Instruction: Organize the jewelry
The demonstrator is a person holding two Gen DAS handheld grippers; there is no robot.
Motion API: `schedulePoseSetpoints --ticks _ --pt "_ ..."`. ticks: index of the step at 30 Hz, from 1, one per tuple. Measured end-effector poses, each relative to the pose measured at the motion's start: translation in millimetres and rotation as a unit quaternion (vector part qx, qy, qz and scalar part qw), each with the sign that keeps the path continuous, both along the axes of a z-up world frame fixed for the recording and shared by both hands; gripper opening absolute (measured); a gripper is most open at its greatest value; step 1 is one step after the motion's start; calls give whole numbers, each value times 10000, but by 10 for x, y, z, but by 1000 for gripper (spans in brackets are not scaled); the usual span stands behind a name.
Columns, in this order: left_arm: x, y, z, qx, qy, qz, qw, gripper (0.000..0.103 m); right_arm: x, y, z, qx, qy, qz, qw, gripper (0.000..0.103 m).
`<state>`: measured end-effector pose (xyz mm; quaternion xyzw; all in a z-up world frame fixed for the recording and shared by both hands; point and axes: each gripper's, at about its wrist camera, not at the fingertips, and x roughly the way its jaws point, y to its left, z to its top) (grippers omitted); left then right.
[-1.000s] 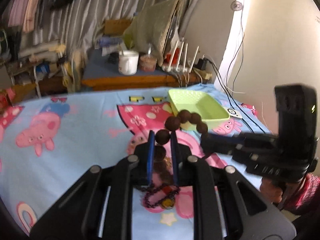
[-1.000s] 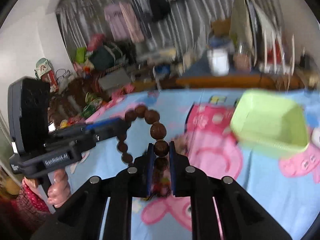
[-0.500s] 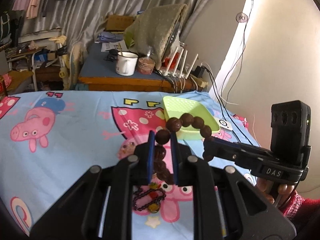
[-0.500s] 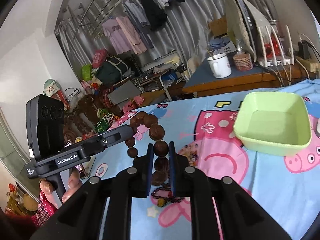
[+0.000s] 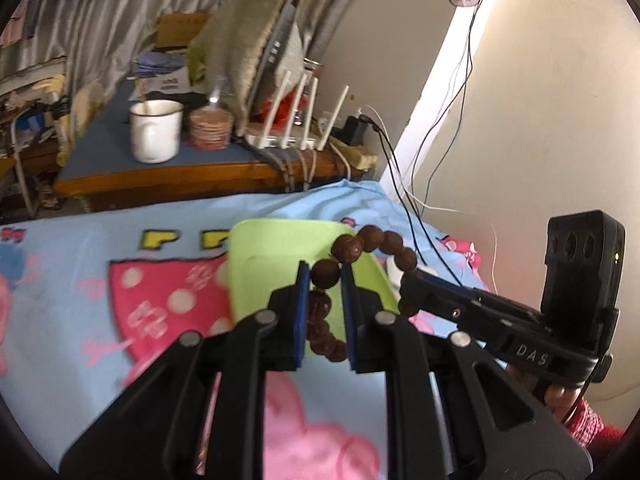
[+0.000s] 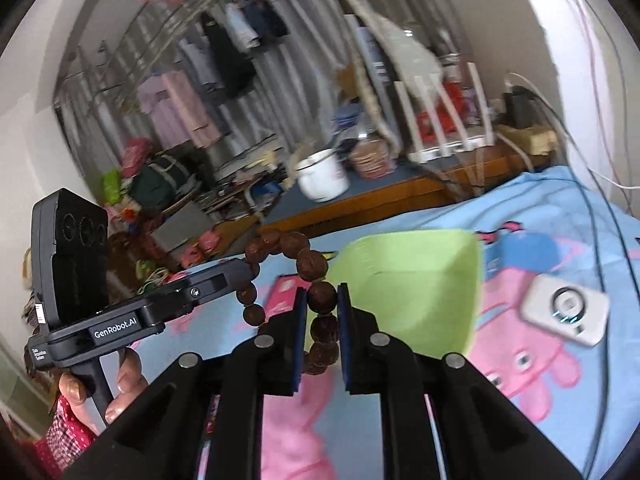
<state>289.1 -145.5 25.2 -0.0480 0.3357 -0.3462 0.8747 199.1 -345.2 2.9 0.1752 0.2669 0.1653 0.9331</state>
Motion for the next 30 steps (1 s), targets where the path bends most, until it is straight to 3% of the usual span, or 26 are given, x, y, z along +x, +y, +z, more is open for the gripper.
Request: schedulePoseSetpoints --ticks 8,14,20,25,30 --pt "504 -447 -306 85 474 -4 9988 14 460 -381 -260 -288 319 -265 9987 0" --pt "682 -487 -476 219 629 16 9978 14 691 -425 -455 -359 574 -190 9975 0" --pt "856 -533 -609 550 777 185 9953 15 759 -410 -501 -530 497 -466 9963 0" --pt "799 -319 -460 368 714 313 9963 15 608 -502 -363 -203 288 -555 9978 0" --pt "455 176 -159 127 382 395 9984 15 288 -442 -165 87 76 -399 9991 0"
